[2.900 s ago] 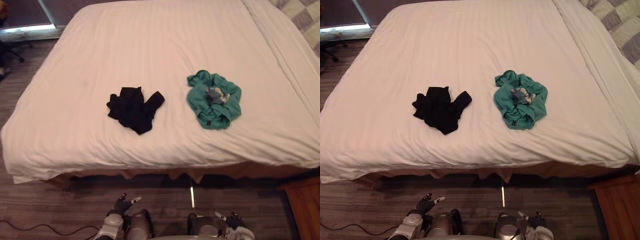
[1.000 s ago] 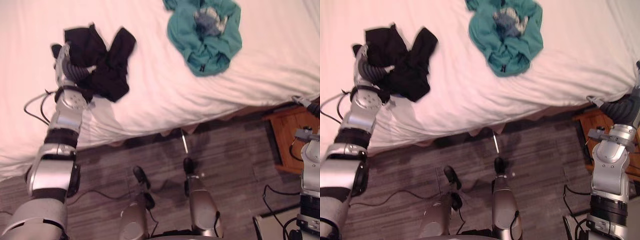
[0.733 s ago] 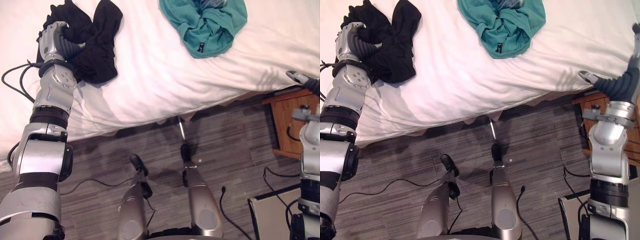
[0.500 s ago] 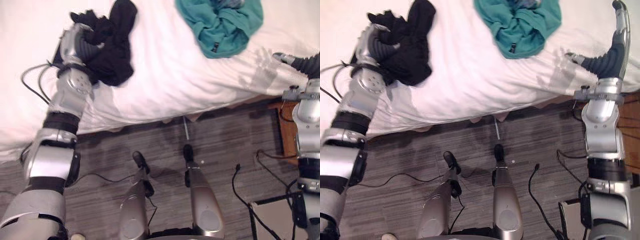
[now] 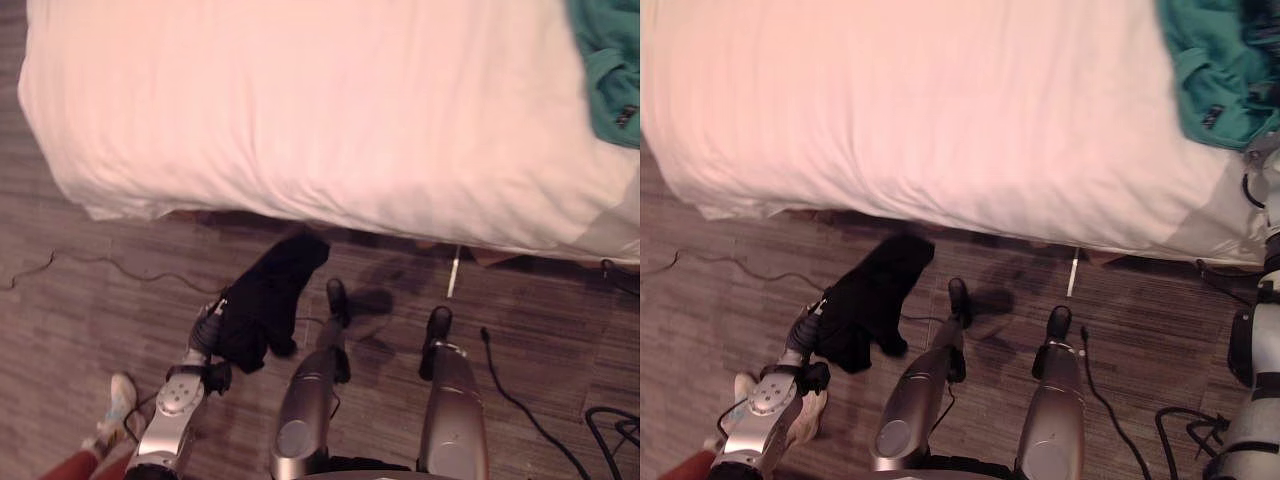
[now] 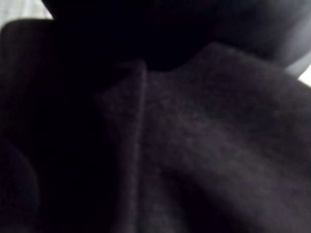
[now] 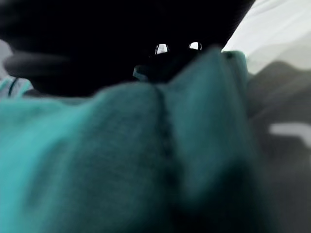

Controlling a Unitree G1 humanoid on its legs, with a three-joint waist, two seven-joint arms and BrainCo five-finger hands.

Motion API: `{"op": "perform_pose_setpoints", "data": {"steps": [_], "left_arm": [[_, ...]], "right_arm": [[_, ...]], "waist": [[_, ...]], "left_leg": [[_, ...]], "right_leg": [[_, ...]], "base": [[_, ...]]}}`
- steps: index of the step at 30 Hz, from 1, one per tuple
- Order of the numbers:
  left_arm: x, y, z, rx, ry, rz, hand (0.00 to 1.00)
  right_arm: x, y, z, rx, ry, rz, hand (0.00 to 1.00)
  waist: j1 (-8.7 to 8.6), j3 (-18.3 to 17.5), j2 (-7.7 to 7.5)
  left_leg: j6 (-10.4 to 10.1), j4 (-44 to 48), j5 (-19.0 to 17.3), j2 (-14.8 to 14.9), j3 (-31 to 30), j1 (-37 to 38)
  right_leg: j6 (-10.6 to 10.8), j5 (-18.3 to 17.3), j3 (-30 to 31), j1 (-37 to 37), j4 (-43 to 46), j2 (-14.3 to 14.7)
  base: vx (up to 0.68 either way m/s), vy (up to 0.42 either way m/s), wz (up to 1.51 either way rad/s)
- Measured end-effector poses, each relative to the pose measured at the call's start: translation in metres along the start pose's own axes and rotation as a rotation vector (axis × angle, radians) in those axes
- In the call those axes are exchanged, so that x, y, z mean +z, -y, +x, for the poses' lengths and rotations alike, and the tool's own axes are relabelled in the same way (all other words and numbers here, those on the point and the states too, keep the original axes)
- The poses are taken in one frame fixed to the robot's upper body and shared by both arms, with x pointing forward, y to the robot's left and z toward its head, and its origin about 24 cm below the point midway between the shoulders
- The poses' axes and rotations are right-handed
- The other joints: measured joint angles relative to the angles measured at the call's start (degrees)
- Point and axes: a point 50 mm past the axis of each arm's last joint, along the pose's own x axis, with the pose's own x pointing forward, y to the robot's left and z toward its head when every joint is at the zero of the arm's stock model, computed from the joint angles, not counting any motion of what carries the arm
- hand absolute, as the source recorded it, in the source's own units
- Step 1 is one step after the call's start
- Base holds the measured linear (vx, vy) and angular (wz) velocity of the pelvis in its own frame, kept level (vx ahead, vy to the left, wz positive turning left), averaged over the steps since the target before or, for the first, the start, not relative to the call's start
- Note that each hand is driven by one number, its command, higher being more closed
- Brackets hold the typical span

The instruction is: Tidy the bed and pick cloth on bed and put in laundry

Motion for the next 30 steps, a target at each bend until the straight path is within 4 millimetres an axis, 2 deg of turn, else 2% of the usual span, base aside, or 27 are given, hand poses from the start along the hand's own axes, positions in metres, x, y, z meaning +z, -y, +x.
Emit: {"op": "perform_pose_setpoints", "data": {"steps": [2, 7, 9, 10, 13, 14, 15, 16, 17, 18, 19, 20, 21, 23, 26, 28, 30], "left_arm": [[0.002, 0.003, 0.002, -0.023, 0.009, -0.041, 1.00], [0.018, 0.020, 0.004, -0.103, 0.081, -0.096, 1.00], [0.016, 0.030, 0.004, -0.110, 0.080, -0.137, 1.00], [0.014, 0.036, 0.003, -0.114, 0.075, -0.163, 1.00], [0.012, 0.042, 0.002, -0.123, 0.060, -0.181, 1.00], [0.010, 0.042, 0.001, -0.127, 0.051, -0.182, 1.00], [0.009, 0.041, 0.000, -0.127, 0.045, -0.181, 1.00], [0.005, 0.039, -0.003, -0.122, 0.029, -0.176, 1.00], [0.002, 0.037, -0.006, -0.114, 0.011, -0.157, 1.00], [0.001, 0.035, -0.005, -0.109, 0.006, -0.153, 1.00], [-0.002, 0.031, -0.005, -0.078, -0.007, -0.132, 1.00], [-0.005, 0.028, -0.005, -0.055, -0.018, -0.127, 1.00], [-0.007, 0.026, -0.005, -0.039, -0.029, -0.131, 1.00], [-0.016, 0.026, -0.008, 0.013, -0.070, -0.150, 1.00], [-0.026, 0.037, -0.017, 0.080, -0.104, -0.236, 1.00], [-0.032, 0.043, -0.023, 0.112, -0.128, -0.273, 1.00], [-0.039, 0.044, -0.030, 0.158, -0.155, -0.300, 1.00]], "right_arm": [[-0.008, 0.008, 0.002, 0.005, -0.031, -0.029, 1.00], [-0.023, 0.011, 0.002, 0.019, -0.104, 0.004, 1.00], [-0.038, 0.004, -0.006, 0.035, -0.145, 0.044, 1.00], [-0.048, -0.008, -0.014, 0.055, -0.165, 0.086, 1.00], [-0.056, -0.036, -0.036, 0.102, -0.145, 0.201, 1.00], [-0.063, -0.063, -0.061, 0.157, -0.146, 0.287, 1.00], [-0.067, -0.076, -0.074, 0.185, -0.156, 0.327, 1.00], [-0.076, -0.101, -0.103, 0.243, -0.187, 0.401, 1.00], [-0.087, -0.127, -0.145, 0.314, -0.248, 0.490, 1.00], [-0.092, -0.136, -0.163, 0.344, -0.279, 0.517, 1.00], [-0.104, -0.155, -0.214, 0.415, -0.379, 0.604, 1.00], [-0.108, -0.163, -0.243, 0.453, -0.438, 0.644, 1.00], [-0.111, -0.167, -0.261, 0.471, -0.477, 0.665, 1.00], [-0.121, -0.170, -0.325, 0.538, -0.619, 0.705, 1.00], [-0.123, -0.165, -0.367, 0.600, -0.692, 0.708, 1.00], [-0.126, -0.162, -0.382, 0.626, -0.727, 0.694, 1.00], [-0.134, -0.155, -0.404, 0.640, -0.793, 0.668, 1.00]], "waist": [[0.01, -0.41, 0.58], [-0.28, -0.48, 0.69], [-0.73, -0.48, 0.68], [-1.07, -0.47, 0.66], [-2.26, -0.55, 0.43], [-3.23, -1.01, -0.33], [-3.41, -1.63, -0.91], [-3.51, -3.64, -2.44], [-3.96, -6.30, -4.51], [-4.24, -7.02, -5.33], [-4.94, -8.87, -7.72], [-5.11, -9.79, -9.13], [-5.19, -10.44, -9.90], [-6.31, -12.87, -12.03], [-6.47, -14.87, -11.98], [-6.43, -15.54, -11.43], [-6.40, -16.17, -10.64]], "left_leg": [[-0.08, -0.03, 0.07, -0.40, -1.22, -0.59], [-0.10, -0.03, 0.04, -2.23, -2.30, -0.05], [-0.05, -0.03, 0.06, -2.50, -2.84, 1.38], [-0.04, -0.03, 0.05, -2.56, -3.13, 2.96], [0.28, -0.02, -0.20, -2.43, -3.13, 5.98], [0.95, -0.02, -0.73, -2.16, -2.87, 8.20], [1.42, -0.03, -1.08, -1.99, -2.42, 8.98], [2.07, -0.04, -1.59, -1.70, -1.43, 9.97], [2.05, -0.08, -2.11, -1.25, -0.42, 11.12], [1.93, -0.08, -2.38, -1.09, -0.19, 11.87], [1.94, -0.08, -3.09, -0.71, 0.33, 13.76], [1.89, -0.08, -3.52, -0.45, 1.18, 15.22], [1.70, -0.08, -3.83, -0.32, 1.66, 16.00], [1.53, -0.15, -4.86, 0.01, 2.52, 18.75], [1.19, -0.42, -5.77, 0.11, 3.65, 20.01], [1.18, -0.42, -5.77, 0.09, 2.85, 19.66], [1.19, -0.43, -6.09, -0.21, -1.63, 18.89]], "right_leg": [[0.05, -0.04, -0.80, 0.02, 0.35, -0.56], [0.89, -0.59, -1.44, 0.78, 1.79, -2.58], [0.98, -0.64, -2.11, 3.04, 1.34, -2.91], [1.03, -0.67, -2.61, 5.27, 0.64, -2.93], [1.23, -0.57, -3.15, 9.19, -0.83, -2.67], [1.37, -0.49, -3.29, 11.85, -1.95, -2.24], [1.40, -0.50, -3.12, 12.56, -2.35, -2.07], [1.50, -0.57, -2.25, 13.20, -2.98, -1.68], [1.51, -0.57, -1.80, 14.27, -4.00, -1.14], [1.51, -0.57, -1.67, 15.09, -4.47, -0.92], [1.51, -0.59, -1.27, 17.16, -5.61, -0.34], [1.51, -0.59, -0.59, 18.43, -6.40, 0.00], [1.52, -0.59, -0.24, 19.10, -6.82, 0.17], [1.56, -0.53, 0.64, 22.10, -8.64, 0.81], [1.85, 0.00, 1.33, 23.27, -10.09, 1.06], [2.15, 0.38, 0.74, 24.52, -11.34, 1.18], [2.23, 0.39, -5.27, 27.86, -12.90, 0.93]], "base": [[-0.04, -0.003, 0.29], [-0.03, -0.008, 0.20], [0.03, -0.043, 0.19], [0.05, -0.053, 0.17], [0.07, -0.078, 0.02], [0.08, -0.100, -0.14], [0.08, -0.103, -0.31], [0.13, -0.137, -0.44], [0.14, -0.123, -0.41], [0.21, -0.165, -0.33], [0.15, -0.108, -0.30], [0.14, -0.100, -0.35], [0.10, -0.068, -0.33], [0.10, -0.066, -0.26], [0.05, -0.024, -0.21], [0.00, -0.003, 0.18], [0.02, -0.009, 1.08]]}}
